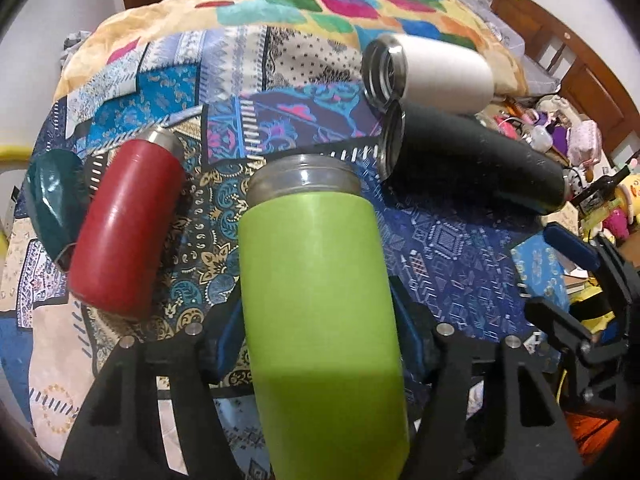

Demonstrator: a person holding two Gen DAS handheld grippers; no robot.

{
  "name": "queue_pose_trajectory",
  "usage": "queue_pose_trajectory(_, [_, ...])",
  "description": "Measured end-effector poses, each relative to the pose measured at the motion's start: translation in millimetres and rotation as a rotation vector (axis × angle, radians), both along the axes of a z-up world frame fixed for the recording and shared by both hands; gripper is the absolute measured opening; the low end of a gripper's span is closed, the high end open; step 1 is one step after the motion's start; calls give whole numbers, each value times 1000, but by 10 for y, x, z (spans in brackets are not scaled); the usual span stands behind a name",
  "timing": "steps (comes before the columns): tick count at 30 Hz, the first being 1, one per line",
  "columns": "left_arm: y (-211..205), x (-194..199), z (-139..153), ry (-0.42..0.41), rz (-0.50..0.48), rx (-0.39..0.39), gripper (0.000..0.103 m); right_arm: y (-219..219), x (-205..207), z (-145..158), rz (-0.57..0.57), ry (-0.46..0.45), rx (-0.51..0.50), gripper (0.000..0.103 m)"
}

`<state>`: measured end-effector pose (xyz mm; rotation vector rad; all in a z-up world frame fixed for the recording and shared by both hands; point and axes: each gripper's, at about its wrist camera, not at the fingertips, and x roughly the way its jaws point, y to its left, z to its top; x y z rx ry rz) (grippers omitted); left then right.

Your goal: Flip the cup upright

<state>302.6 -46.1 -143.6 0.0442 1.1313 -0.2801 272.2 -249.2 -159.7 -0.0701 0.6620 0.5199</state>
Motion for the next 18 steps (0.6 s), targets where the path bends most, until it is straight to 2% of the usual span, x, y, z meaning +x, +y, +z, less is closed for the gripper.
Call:
queue_pose_trajectory(6, [9,-258,333,-107,-34,-36,63,10,-35,82,1,-12,17,65])
queue_pose_trajectory(18, [119,-883,849,-318,-19,-36,62,138,-184,275,23,-49,54,65])
